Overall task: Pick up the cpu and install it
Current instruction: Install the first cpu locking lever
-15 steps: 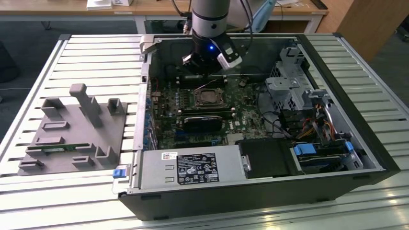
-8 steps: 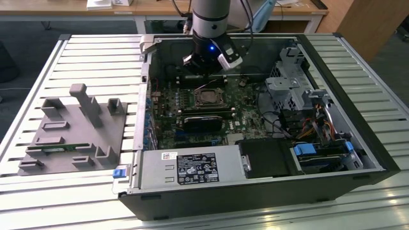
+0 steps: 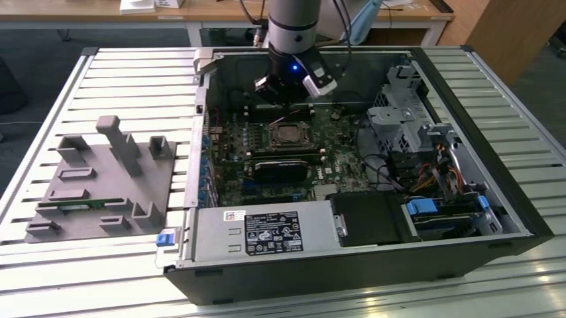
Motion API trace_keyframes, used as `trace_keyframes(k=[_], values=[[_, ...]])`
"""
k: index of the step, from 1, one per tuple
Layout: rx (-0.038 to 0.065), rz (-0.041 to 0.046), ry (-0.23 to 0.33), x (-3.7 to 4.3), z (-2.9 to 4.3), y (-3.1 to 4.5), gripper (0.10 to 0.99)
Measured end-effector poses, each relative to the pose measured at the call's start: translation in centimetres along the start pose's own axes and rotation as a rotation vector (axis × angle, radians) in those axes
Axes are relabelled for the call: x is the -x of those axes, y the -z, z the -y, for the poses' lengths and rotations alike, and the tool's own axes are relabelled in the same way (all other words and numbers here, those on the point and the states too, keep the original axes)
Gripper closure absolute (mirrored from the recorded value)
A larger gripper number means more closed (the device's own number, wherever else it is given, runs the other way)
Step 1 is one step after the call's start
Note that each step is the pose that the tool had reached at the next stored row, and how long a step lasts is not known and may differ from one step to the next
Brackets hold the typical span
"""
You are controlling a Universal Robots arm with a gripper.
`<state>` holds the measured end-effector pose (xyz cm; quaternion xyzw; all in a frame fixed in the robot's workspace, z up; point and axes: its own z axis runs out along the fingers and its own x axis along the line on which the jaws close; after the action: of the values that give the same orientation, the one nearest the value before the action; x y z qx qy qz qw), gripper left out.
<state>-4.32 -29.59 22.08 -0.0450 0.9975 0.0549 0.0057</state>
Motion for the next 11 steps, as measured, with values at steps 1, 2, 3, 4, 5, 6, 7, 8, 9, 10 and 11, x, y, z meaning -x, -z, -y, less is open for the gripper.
trace_keyframes(k=[1,2,3,4,5,6,7,8,9,10,11], values=[[0.000,-0.0004,0.000,0.05,0.00,-0.03,0.980],[0.000,-0.0005,0.000,0.08,0.00,-0.07,0.980],[0.000,-0.0009,0.000,0.12,0.01,-0.10,0.980],[0.000,-0.0012,0.000,0.17,0.00,-0.13,0.980],[-0.001,-0.0015,0.000,0.23,0.00,-0.16,0.980],[-0.001,-0.0019,0.000,0.30,-0.01,-0.19,0.980],[-0.001,-0.0024,0.000,0.38,-0.01,-0.23,0.980],[-0.001,-0.0030,0.000,0.45,-0.02,-0.26,0.980],[-0.001,-0.0035,0.000,0.52,-0.04,-0.29,0.980],[-0.001,-0.0039,0.000,0.59,-0.04,-0.32,0.980],[-0.001,-0.0044,-0.001,0.66,-0.04,-0.35,0.980]])
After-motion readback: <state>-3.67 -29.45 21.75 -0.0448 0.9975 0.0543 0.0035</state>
